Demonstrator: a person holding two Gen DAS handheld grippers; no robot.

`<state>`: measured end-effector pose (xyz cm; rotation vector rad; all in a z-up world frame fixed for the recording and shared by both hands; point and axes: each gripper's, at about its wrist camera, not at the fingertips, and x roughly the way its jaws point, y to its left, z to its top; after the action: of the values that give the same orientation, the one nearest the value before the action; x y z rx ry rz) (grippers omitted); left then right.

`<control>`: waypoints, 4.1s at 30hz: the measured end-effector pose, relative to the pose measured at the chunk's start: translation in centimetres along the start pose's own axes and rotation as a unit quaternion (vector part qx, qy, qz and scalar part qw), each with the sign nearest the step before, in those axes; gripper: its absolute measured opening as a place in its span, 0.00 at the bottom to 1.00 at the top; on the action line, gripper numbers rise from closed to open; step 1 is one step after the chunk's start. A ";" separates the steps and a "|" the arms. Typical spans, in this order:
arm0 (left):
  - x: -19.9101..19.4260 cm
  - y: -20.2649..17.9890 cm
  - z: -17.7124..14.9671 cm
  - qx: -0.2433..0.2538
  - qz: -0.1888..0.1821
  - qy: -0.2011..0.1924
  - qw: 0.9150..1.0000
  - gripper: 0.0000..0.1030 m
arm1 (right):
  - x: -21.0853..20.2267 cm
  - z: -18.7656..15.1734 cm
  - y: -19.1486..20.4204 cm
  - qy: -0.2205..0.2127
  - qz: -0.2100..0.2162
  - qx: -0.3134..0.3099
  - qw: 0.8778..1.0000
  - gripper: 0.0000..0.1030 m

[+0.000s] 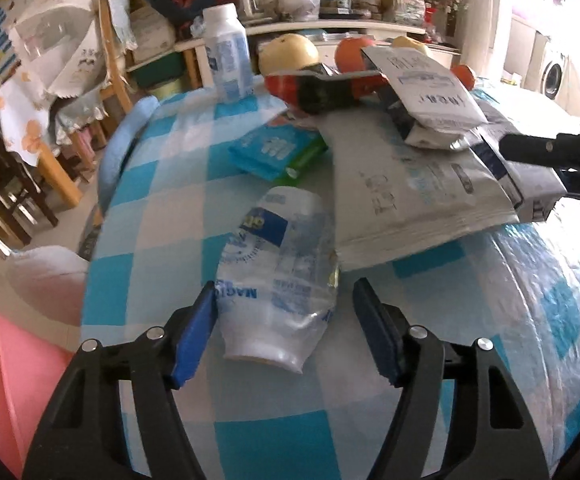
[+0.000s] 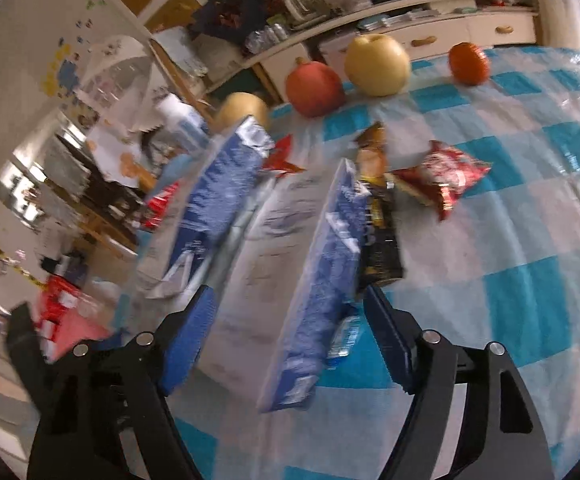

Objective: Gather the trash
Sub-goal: 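Lift the yogurt bottle with the left tool while the right tool grasps the milk carton, then carry the bottle over the pink bucket and open the left tool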

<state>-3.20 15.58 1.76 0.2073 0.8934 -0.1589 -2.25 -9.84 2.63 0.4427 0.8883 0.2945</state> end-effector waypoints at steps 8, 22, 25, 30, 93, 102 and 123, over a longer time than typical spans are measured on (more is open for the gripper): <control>1.2 0.9 0.6 -0.054 0.019 0.009 0.998 0.75 | 0.5 -0.1 1.7 -0.001 -0.004 -0.043 0.999 0.79; 1.7 1.0 1.1 -0.086 0.013 0.004 0.996 0.63 | 0.8 0.0 1.5 -0.016 -0.014 -0.078 0.997 0.69; 1.6 1.5 0.9 -0.095 0.014 0.005 0.995 0.63 | 0.2 0.0 1.7 -0.025 -0.022 -0.092 0.995 0.62; 0.7 2.5 0.8 -0.110 0.013 -0.005 0.994 0.63 | -0.4 -0.3 1.7 -0.031 -0.036 -0.102 0.994 0.57; -13.2 18.4 -3.6 -0.246 0.245 -0.119 0.930 0.63 | -4.1 -8.5 24.1 -0.060 0.118 -0.243 0.961 0.64; -14.5 25.4 -7.9 -0.332 0.276 -0.092 0.897 0.63 | 1.9 -11.7 34.5 0.011 0.164 -0.323 0.932 0.64; -14.6 25.8 -7.4 -0.347 0.255 -0.105 0.897 0.90 | 5.8 -12.6 33.3 0.041 0.109 -0.290 0.950 0.87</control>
<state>-12.07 43.10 11.63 -0.2453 0.6080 0.6167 -10.99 24.71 8.00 -0.0220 0.7899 0.7568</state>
